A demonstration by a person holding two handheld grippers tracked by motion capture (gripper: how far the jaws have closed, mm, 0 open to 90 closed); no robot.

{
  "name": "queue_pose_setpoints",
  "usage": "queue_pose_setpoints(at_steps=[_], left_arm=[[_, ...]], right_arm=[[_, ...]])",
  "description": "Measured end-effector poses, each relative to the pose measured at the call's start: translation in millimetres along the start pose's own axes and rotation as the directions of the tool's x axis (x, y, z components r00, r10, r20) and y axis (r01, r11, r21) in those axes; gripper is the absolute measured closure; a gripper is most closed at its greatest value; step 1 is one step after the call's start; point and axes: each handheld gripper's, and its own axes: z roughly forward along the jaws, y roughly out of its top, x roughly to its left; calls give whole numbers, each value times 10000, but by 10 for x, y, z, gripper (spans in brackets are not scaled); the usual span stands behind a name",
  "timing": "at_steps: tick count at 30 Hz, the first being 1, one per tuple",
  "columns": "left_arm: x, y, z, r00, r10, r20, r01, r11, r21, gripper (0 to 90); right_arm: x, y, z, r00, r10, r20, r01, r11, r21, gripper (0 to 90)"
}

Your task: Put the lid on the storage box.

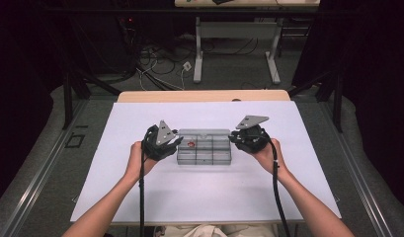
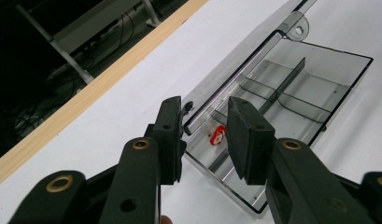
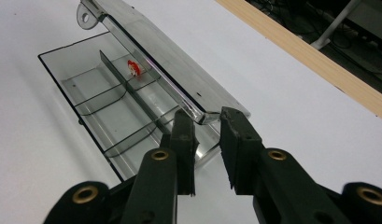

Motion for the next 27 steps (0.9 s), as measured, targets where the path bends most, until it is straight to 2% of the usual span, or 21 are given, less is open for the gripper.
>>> queue_pose_setpoints(at_steps=[20, 21, 24, 25, 27], left_arm=[[-86, -132, 23, 9996, 104, 276, -114, 9993, 365, 624], [-92, -132, 24, 9995, 58, 320, -71, 9992, 405, 590], [-88, -133, 4, 9985, -145, 530, 106, 9973, 723, 368], [-90, -145, -9, 9974, -338, 640, 290, 9969, 736, 329], [-88, -162, -35, 9963, -410, 759, 347, 9960, 822, 264]], right_arm=[[76, -111, 17, 9998, 11, -219, -1, 9990, 444, 725], [78, -115, 15, 9997, 32, -261, -19, 9988, 489, 711], [98, -127, 15, 9986, 101, -516, -70, 9982, 591, 567], [105, -131, 7, 9981, 109, -611, -67, 9976, 688, 537], [122, -150, -11, 9967, 199, -793, -137, 9969, 771, 453]])
